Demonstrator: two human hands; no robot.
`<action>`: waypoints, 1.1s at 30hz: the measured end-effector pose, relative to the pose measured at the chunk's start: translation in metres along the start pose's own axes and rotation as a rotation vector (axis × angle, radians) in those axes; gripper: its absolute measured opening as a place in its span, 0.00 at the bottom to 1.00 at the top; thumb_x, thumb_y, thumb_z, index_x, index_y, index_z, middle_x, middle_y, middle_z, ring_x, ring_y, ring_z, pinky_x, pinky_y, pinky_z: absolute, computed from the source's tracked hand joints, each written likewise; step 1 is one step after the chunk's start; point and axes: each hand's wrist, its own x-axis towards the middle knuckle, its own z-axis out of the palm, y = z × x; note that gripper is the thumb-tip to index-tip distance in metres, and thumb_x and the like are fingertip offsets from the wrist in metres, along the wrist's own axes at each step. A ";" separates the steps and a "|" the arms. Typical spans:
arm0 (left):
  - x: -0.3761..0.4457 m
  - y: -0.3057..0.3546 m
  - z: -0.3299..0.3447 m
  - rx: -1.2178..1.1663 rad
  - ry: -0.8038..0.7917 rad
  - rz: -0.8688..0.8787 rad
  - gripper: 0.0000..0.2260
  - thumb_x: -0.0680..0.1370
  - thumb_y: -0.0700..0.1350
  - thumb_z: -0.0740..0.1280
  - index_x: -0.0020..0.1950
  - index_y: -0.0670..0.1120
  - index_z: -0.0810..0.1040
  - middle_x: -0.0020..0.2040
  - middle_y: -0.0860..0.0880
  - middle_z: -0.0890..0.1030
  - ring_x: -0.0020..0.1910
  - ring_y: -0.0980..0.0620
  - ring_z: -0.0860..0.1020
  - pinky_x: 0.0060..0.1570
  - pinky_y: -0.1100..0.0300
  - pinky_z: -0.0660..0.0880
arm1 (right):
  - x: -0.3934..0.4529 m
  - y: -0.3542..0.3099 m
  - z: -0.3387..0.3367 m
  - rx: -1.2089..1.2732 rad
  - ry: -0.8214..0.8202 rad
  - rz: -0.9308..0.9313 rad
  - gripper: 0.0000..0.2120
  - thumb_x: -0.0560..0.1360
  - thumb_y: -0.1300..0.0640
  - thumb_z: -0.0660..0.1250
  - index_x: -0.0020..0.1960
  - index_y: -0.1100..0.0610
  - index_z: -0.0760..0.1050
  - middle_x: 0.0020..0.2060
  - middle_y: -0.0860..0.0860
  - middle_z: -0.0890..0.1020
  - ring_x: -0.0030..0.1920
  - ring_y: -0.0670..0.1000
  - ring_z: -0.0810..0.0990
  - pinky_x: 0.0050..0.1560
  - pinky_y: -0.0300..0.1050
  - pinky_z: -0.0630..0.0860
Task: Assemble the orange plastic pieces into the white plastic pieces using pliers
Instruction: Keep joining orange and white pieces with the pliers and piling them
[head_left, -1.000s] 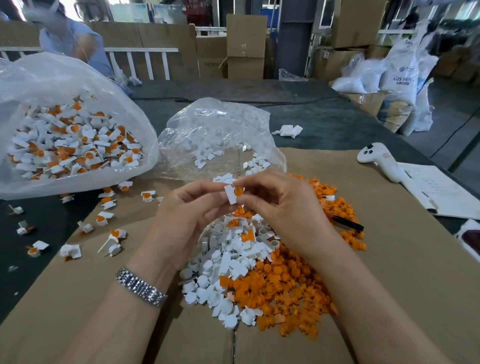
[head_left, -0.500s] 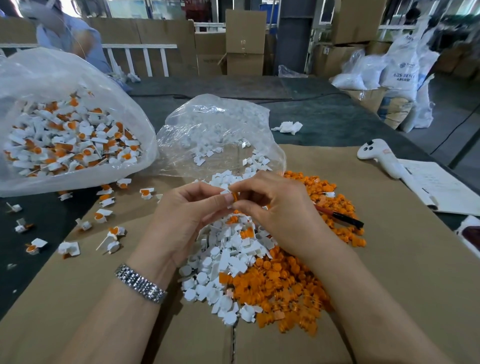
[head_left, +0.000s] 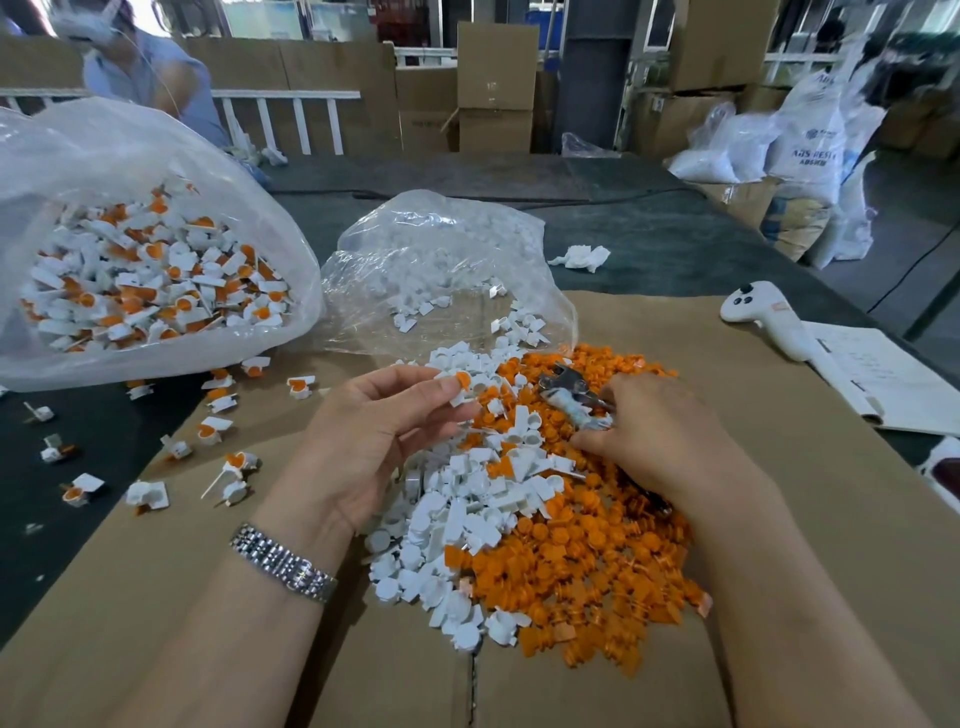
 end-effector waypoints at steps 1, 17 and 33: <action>0.000 0.000 0.000 0.007 -0.004 0.001 0.05 0.63 0.40 0.79 0.37 0.45 0.88 0.43 0.41 0.87 0.45 0.42 0.88 0.34 0.64 0.82 | 0.000 0.000 0.000 0.014 0.002 0.000 0.26 0.74 0.36 0.70 0.60 0.56 0.76 0.57 0.54 0.79 0.61 0.58 0.75 0.61 0.59 0.75; 0.000 0.002 0.000 -0.022 0.001 0.111 0.03 0.69 0.41 0.77 0.41 0.46 0.88 0.45 0.45 0.87 0.43 0.50 0.87 0.33 0.66 0.78 | -0.029 -0.020 -0.041 0.477 -0.104 -0.385 0.14 0.82 0.49 0.62 0.40 0.54 0.76 0.27 0.46 0.75 0.25 0.44 0.70 0.27 0.38 0.67; 0.000 0.001 0.003 -0.010 0.013 0.132 0.03 0.68 0.40 0.76 0.40 0.44 0.86 0.41 0.44 0.87 0.38 0.51 0.86 0.31 0.67 0.77 | -0.038 -0.046 -0.046 0.379 -0.242 -0.405 0.16 0.83 0.45 0.58 0.48 0.56 0.75 0.42 0.57 0.82 0.42 0.58 0.81 0.43 0.56 0.78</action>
